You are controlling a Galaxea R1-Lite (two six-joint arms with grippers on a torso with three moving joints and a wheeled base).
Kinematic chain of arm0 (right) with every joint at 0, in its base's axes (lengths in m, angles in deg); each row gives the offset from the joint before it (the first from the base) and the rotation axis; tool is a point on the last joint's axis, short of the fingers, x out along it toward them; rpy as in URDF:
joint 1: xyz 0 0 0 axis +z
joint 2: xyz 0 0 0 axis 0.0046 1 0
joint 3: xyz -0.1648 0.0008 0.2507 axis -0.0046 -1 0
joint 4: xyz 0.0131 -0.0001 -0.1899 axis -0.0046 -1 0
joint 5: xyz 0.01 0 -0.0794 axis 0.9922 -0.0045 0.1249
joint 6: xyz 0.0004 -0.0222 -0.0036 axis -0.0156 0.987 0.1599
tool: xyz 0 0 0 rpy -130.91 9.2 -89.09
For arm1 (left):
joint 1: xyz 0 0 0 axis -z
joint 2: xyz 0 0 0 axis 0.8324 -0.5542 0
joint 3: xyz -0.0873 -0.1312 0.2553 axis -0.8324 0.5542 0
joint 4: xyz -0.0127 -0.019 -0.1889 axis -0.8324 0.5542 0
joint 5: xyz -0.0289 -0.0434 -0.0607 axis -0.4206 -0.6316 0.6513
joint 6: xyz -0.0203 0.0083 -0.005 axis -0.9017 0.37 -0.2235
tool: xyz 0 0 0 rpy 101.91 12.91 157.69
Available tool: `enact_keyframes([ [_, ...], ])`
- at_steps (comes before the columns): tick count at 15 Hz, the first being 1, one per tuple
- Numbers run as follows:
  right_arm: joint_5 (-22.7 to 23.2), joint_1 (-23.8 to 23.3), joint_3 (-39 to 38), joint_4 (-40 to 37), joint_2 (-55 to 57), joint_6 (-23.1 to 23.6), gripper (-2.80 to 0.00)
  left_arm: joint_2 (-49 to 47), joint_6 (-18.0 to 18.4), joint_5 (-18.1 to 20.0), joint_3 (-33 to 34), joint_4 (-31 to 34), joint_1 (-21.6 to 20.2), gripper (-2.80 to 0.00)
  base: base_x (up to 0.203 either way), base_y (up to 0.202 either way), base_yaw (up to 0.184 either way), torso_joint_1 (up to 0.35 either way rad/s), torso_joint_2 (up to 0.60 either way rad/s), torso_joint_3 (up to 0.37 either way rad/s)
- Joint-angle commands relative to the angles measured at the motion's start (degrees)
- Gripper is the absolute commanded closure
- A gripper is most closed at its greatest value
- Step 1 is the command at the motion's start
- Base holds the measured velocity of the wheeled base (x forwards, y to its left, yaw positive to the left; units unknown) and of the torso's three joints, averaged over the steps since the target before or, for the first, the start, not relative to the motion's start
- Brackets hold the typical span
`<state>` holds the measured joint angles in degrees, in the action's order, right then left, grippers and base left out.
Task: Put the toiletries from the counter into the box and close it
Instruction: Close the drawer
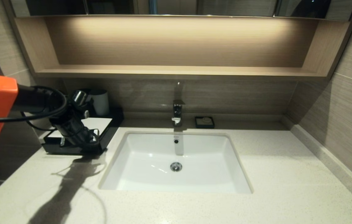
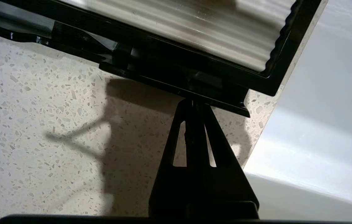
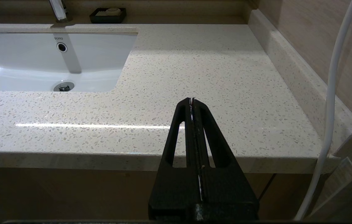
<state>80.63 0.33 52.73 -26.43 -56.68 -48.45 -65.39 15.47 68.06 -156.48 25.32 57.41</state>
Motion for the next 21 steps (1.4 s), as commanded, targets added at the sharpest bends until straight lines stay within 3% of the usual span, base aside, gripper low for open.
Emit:
enact_keyframes([
  [1,0.0,0.0,-0.1,0.0,0.0,0.0,0.0,-0.3,-0.1,-0.1,-0.7,0.2,0.0,0.0,0.0,0.0,0.0,0.0,0.0,0.0],
  [21,0.0,0.0,-0.1,0.0,0.0,0.0,0.0,-3.6,-0.6,-0.1,-4.0,-2.6,0.0,0.0,0.0,0.0,0.0,0.0,0.0,0.0],
])
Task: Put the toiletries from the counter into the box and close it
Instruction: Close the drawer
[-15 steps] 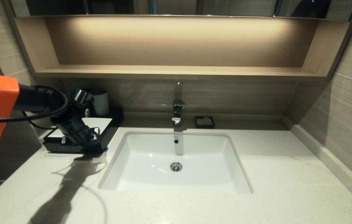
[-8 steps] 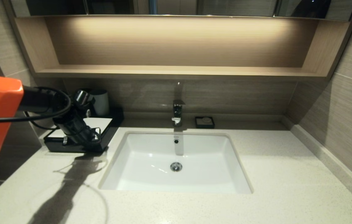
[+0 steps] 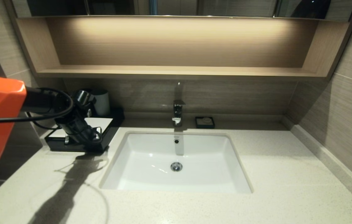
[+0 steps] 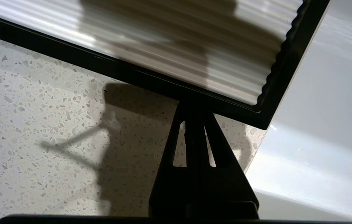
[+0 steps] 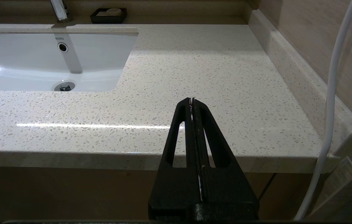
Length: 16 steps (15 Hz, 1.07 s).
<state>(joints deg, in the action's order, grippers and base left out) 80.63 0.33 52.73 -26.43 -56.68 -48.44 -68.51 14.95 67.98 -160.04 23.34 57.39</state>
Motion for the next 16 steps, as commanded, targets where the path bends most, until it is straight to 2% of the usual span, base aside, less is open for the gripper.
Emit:
enact_keyframes([
  [1,0.0,0.0,-0.1,0.0,0.0,0.0,0.0,-0.4,-0.2,-0.1,-0.4,-0.5,0.0,0.0,0.0,0.0,0.0,0.0,0.0,0.0],
  [5,0.0,0.0,-0.1,0.0,0.0,0.0,0.0,1.4,-0.5,0.0,0.4,0.4,0.0,0.0,0.0,0.0,0.0,0.0,0.0,0.0],
  [7,0.0,0.0,-0.1,0.0,0.0,0.0,0.0,4.5,-0.5,0.0,3.6,0.8,0.0,0.0,0.0,0.0,0.0,0.0,0.0,0.0],
  [16,0.0,0.0,0.0,0.0,0.0,0.0,0.0,24.9,0.3,0.2,28.1,0.0,0.7,0.0,0.0,0.0,0.0,0.0,0.0,0.0],
])
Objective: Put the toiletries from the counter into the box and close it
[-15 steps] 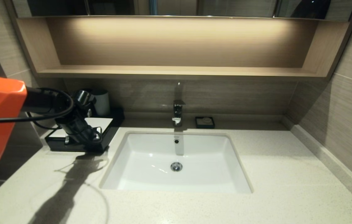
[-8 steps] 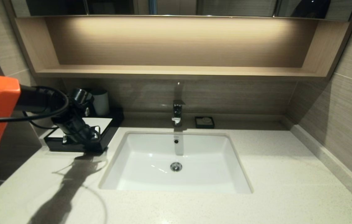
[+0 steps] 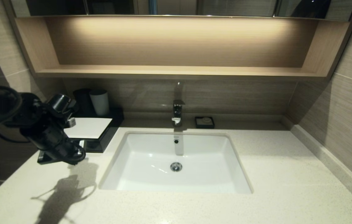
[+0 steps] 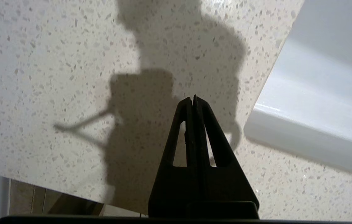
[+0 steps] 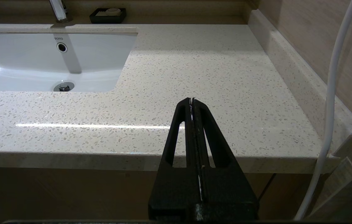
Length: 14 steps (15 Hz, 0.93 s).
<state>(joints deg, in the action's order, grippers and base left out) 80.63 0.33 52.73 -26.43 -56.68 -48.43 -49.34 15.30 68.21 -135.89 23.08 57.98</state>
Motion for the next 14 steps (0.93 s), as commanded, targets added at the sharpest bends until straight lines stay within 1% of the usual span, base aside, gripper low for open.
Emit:
enact_keyframes([
  [1,0.0,0.0,-0.1,0.0,0.0,0.0,0.0,7.7,-0.1,0.0,5.8,-0.1,0.1,0.0,0.0,0.0,0.0,0.0,0.0,0.0],
  [4,0.0,0.0,-0.1,0.0,0.0,0.0,0.0,13.2,0.2,-0.1,10.0,-2.5,0.1,0.0,0.0,0.0,0.0,0.0,0.0,0.0],
  [6,0.0,0.0,-0.1,0.0,0.0,0.0,0.0,16.7,0.4,0.0,13.8,-6.8,0.5,0.0,0.0,0.0,0.0,0.0,0.0,0.0],
  [8,0.0,0.0,-0.1,0.0,0.0,0.0,0.0,20.2,1.4,-0.1,16.7,-11.7,1.6,0.0,0.0,0.0,0.0,0.0,0.0,0.0],
  [11,0.0,0.0,0.0,0.0,0.0,0.0,0.0,26.2,5.2,0.1,18.2,-15.2,1.9,0.0,0.0,0.0,0.0,0.0,0.0,0.0],
  [14,0.0,0.0,-0.1,0.0,0.0,0.0,0.0,32.6,6.0,0.1,18.2,-15.7,1.9,0.0,0.0,0.0,0.0,0.0,0.0,0.0],
])
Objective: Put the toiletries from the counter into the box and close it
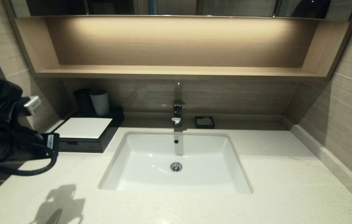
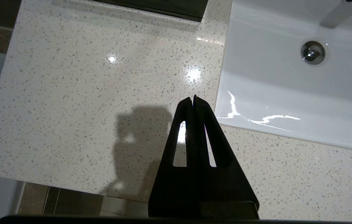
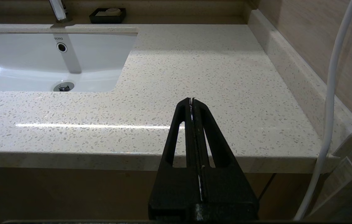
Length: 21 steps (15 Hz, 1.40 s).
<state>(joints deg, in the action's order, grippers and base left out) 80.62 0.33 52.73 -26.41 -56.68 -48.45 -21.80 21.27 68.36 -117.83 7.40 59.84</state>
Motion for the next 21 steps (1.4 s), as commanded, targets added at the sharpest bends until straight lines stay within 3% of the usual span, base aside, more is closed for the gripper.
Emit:
enact_keyframes([
  [1,0.0,0.0,0.0,0.1,0.0,0.0,0.0,7.4,0.4,-0.1,0.4,0.0,0.0,0.0,0.0,0.0,0.0,0.0,0.0,0.0],
  [5,0.0,0.0,-0.1,0.0,0.0,0.0,0.0,13.9,1.2,0.2,1.9,0.0,0.0,0.0,0.0,0.0,0.0,0.0,0.0,0.0],
  [12,0.0,0.0,-0.1,0.0,0.0,0.0,0.0,33.1,1.2,1.1,12.1,-2.1,3.9,0.0,0.0,0.0,0.0,0.0,0.0,0.0],
  [18,0.0,0.0,-0.1,0.0,0.0,0.0,0.0,45.5,1.6,0.9,18.1,-0.8,4.1,0.0,0.0,0.0,0.0,0.0,0.0,0.0],
  [21,0.0,0.0,-0.1,0.0,0.0,0.0,0.0,46.9,2.0,-0.3,22.2,-0.8,2.9,0.0,0.0,0.0,0.0,0.0,0.0,0.0],
])
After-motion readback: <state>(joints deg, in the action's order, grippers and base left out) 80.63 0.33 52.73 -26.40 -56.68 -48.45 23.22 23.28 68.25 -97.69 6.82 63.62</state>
